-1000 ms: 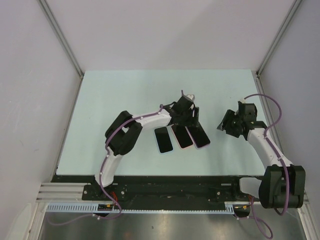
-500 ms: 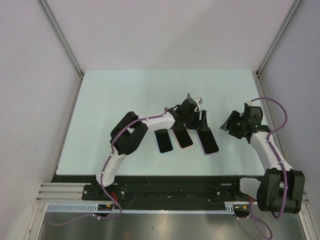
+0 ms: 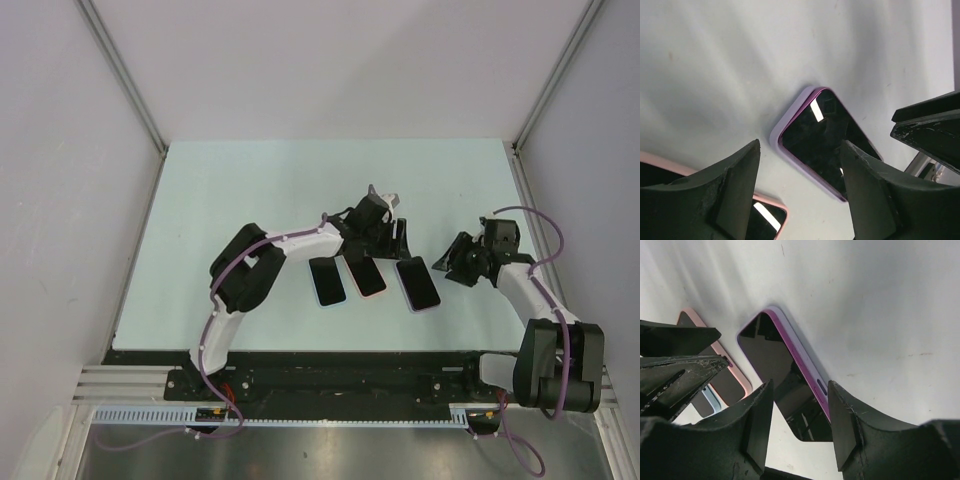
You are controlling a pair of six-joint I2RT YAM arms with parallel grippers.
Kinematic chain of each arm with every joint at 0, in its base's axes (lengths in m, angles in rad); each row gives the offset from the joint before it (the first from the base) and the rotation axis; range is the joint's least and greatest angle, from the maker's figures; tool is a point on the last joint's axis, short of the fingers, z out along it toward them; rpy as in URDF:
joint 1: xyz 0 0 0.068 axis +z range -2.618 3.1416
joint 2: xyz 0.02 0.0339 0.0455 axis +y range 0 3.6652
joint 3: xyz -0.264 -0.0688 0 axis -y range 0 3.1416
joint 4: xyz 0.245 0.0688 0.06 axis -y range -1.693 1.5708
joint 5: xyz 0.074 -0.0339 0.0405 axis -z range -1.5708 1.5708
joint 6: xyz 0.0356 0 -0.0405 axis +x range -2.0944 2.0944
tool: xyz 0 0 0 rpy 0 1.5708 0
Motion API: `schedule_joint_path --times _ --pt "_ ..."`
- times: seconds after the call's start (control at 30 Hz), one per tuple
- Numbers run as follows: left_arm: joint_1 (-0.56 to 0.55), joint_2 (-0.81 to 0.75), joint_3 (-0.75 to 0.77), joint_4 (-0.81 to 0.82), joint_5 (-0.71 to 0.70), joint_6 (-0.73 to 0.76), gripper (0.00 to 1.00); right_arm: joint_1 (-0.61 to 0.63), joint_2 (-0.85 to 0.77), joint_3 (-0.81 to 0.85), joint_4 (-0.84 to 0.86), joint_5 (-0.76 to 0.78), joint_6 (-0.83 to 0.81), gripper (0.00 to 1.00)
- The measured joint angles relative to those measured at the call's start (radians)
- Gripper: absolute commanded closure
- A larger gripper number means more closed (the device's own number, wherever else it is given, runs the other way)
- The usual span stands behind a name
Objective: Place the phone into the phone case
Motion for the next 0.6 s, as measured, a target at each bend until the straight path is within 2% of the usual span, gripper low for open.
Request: schedule_joint_path --times 0.43,0.6 --pt "-0.024 -0.005 -0.051 -0.020 0.002 -0.001 0.41 0.032 0.018 -0.080 0.040 -0.019 0.018 0.59" --pt "-0.024 -0.001 -0.051 -0.014 0.021 -0.003 0.46 0.058 0.018 -0.114 0.068 -0.018 0.039 0.69"
